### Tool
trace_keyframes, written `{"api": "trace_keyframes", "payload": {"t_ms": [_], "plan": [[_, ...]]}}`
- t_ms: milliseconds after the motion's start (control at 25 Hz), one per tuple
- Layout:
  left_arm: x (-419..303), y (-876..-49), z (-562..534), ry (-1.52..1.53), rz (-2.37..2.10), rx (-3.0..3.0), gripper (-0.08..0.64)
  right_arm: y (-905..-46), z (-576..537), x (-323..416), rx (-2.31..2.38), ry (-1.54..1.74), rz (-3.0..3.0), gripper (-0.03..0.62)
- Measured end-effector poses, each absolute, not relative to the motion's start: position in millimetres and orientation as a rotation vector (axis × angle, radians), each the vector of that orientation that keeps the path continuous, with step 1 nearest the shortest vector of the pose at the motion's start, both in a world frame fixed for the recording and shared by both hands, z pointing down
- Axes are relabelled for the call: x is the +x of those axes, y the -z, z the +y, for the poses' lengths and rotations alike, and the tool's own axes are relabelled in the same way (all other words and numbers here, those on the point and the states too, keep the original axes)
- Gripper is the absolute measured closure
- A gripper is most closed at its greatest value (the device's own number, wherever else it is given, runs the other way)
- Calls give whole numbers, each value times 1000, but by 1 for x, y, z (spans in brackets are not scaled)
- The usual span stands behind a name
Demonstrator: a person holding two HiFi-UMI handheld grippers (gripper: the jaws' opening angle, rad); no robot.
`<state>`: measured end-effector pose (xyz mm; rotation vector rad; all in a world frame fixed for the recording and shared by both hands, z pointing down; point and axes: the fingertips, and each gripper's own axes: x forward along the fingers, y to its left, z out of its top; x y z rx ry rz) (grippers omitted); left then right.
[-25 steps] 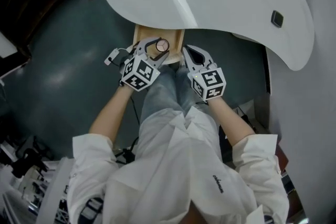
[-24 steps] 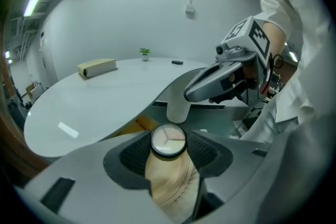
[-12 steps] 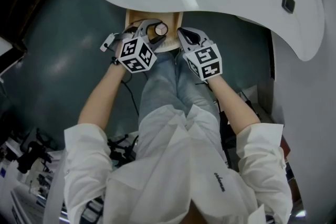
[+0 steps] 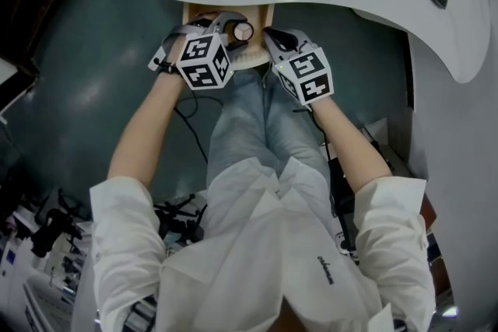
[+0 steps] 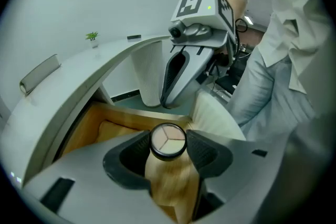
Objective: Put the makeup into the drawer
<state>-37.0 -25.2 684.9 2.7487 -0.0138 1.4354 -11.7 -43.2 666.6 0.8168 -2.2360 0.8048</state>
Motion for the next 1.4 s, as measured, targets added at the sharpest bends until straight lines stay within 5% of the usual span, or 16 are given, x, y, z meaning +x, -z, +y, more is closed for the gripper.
{"api": "trace_keyframes", "payload": {"t_ms": [1400], "plan": [[-17,-808,-6,-1693,434,2681,325,-681,-45,-16,927,-885,-2249,575]]}}
